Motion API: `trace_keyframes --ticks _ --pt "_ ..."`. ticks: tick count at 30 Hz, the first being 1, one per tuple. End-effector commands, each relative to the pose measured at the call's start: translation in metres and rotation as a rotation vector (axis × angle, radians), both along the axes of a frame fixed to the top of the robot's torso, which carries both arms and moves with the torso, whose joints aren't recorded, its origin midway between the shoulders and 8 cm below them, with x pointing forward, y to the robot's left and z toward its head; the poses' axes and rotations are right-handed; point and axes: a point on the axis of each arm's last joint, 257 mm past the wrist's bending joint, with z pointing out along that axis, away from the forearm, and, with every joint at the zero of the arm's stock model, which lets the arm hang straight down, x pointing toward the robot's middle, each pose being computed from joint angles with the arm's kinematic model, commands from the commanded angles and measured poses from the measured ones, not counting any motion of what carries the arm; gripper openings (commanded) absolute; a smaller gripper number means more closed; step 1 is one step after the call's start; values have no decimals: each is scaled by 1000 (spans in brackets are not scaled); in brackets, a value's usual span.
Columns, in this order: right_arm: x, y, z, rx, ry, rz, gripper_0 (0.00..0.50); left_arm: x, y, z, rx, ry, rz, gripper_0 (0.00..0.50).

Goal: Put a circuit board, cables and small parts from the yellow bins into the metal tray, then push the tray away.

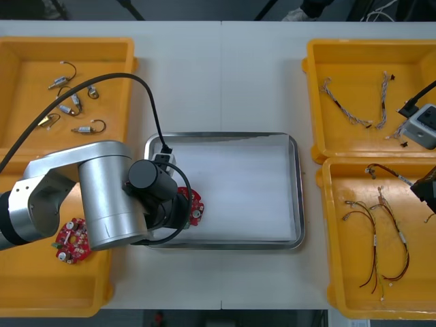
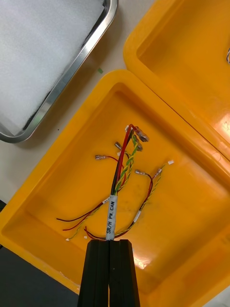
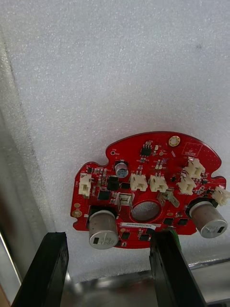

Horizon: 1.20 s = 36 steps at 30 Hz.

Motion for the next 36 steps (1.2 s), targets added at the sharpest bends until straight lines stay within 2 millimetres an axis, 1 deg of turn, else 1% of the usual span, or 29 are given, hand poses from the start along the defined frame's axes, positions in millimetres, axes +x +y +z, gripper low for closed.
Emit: trace_keyframes --ticks 1,5,9,10,13,16,19,21,22,24,25,27,28,30,31,34,36 --pt "5 -4 17 -37 -39 35 0 0 -17 33 -20 -46 -16 500" --pt "5 3 22 -32 -44 67 0 -3 -12 52 -20 -34 1 500" --pt "2 16 27 -21 -34 129 0 -5 -3 80 -25 -23 18 500" --pt "2 18 27 -23 -33 138 0 -5 -1 83 -27 -21 21 500" --pt "4 31 30 -34 -36 190 0 -6 10 101 -21 -9 28 500" --pt "6 47 28 -64 -32 255 0 -4 28 126 1 4 28 500" --pt "8 58 28 -92 -33 300 0 -3 41 140 16 12 28 500" --pt "10 68 25 -120 -33 340 0 1 56 156 23 25 27 500" --pt "10 71 25 -129 -35 352 0 1 59 159 25 30 26 500" --pt "14 84 24 -151 -45 395 0 8 68 174 8 31 12 500" --pt "15 88 24 -153 -48 406 0 9 69 178 4 28 8 500" --pt "20 106 26 -157 -70 449 0 15 77 188 -12 28 -3 500" --pt "21 111 26 -155 -73 460 0 17 79 191 -16 28 -3 500" --pt "24 130 26 -151 -79 504 0 23 90 197 -24 31 -6 500" --pt "25 134 25 -153 -81 513 0 25 92 199 -22 29 -8 500" --pt "29 157 21 -165 -88 571 0 39 113 207 -7 16 -8 500" --pt "28 168 17 -176 -89 603 0 47 125 211 6 4 -5 500"
